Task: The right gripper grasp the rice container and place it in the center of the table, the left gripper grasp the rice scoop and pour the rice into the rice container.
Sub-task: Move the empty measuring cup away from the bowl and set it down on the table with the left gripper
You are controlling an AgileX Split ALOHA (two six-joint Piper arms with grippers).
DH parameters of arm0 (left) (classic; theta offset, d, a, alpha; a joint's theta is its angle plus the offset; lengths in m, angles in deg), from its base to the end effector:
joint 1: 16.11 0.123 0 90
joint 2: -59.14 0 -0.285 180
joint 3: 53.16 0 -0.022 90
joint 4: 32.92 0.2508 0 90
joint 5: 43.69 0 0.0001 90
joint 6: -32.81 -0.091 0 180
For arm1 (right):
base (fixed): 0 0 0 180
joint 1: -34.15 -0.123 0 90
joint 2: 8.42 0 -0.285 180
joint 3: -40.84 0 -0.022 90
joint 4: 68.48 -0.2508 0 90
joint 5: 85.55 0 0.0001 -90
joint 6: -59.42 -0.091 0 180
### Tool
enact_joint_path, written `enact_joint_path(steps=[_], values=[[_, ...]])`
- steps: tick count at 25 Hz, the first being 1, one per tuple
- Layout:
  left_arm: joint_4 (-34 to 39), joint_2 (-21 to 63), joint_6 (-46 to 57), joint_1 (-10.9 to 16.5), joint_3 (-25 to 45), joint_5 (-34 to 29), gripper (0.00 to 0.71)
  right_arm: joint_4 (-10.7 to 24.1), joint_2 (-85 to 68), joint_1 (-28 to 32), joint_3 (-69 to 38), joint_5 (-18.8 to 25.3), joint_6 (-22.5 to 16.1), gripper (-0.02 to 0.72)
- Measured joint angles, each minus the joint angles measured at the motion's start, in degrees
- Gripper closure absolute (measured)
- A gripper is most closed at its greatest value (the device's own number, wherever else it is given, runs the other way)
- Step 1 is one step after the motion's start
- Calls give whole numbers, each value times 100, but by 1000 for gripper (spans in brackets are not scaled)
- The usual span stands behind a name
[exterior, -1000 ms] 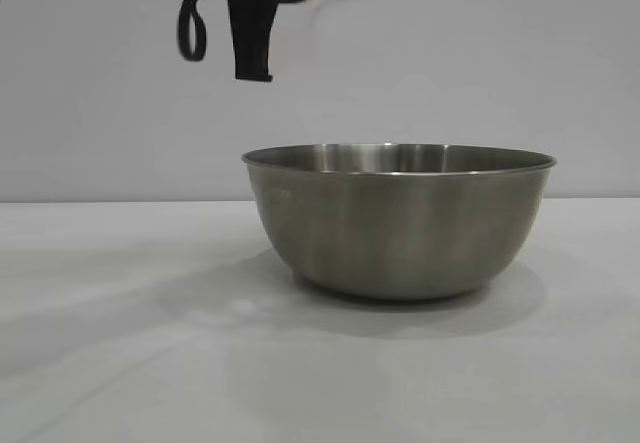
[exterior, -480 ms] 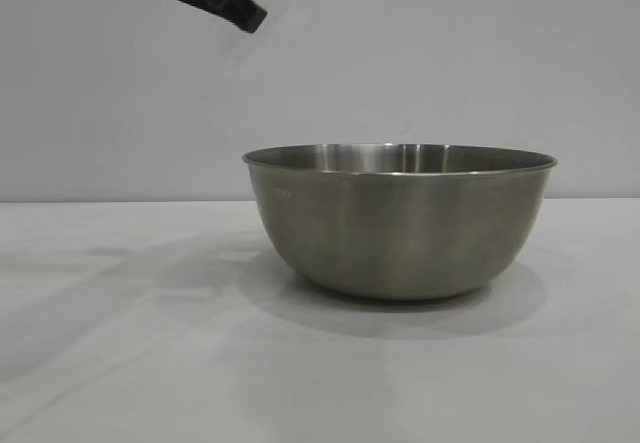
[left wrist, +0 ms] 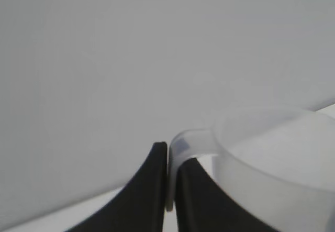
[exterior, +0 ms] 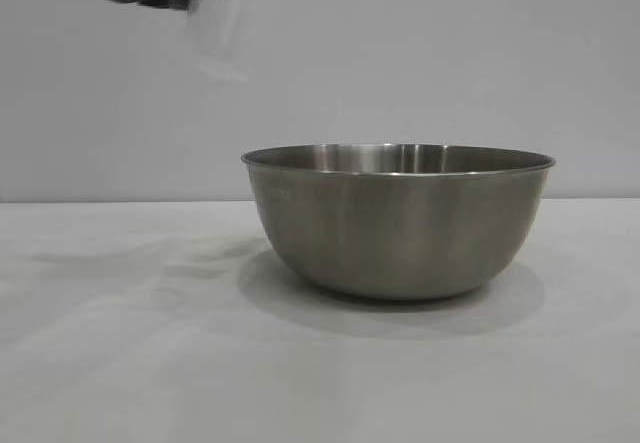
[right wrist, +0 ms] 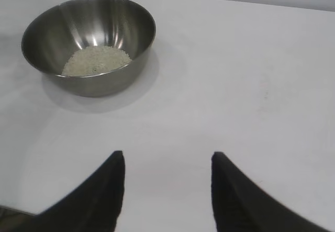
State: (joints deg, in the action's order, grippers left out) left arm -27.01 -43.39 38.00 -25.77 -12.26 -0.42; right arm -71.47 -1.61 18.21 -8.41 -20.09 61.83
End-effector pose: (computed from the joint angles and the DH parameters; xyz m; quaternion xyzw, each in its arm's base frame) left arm 0.3126 -0.0597 0.1965 0.0813 0.7633 -0.0858 0.6351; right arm -0.0106 0.0015 0.2675 -0.1412 0.8608 0.0833 0.4818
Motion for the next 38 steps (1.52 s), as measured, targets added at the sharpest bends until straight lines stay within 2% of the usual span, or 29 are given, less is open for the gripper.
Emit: enact_joint_path(steps=[3,5,8,11,12,13,23,29,30,31,32,35,38], values=[[1057,-178,435,410,179,106,710,0,0,0,0,0,0,346],[1354,-440,410,465,221,116,710,0,0,0,0,0,0,346],[1592,-888,262,475,235,473,710,0,0,0,0,0,0,346],[1617,-1288,151,475,235,870,710,0,0,0,0,0,0,346],[1617,-1411,129,475,235,947,710,0,0,0,0,0,0,395],[1617,-1504,117,475,235,996,710,0,0,0,0,0,0,407],[1630,-2017,-92,475,235,1213,710,0,0,0,0,0,0,398],[1942,-2078,-133,475,235,1249,710,0,0,0,0,0,0,398],[1985,-2078,-142,475,235,1249,662,0,0,0,0,0,0,398],[2026,-2078,-142,475,235,1249,662,0,0,0,0,0,0,398],[2055,-2078,-142,475,240,1261,575,0,0,0,0,0,0,398],[2032,-2078,-142,475,337,1351,462,0,0,0,0,0,0,398],[1964,-2078,-289,475,530,1594,469,0,0,0,0,0,0,398]])
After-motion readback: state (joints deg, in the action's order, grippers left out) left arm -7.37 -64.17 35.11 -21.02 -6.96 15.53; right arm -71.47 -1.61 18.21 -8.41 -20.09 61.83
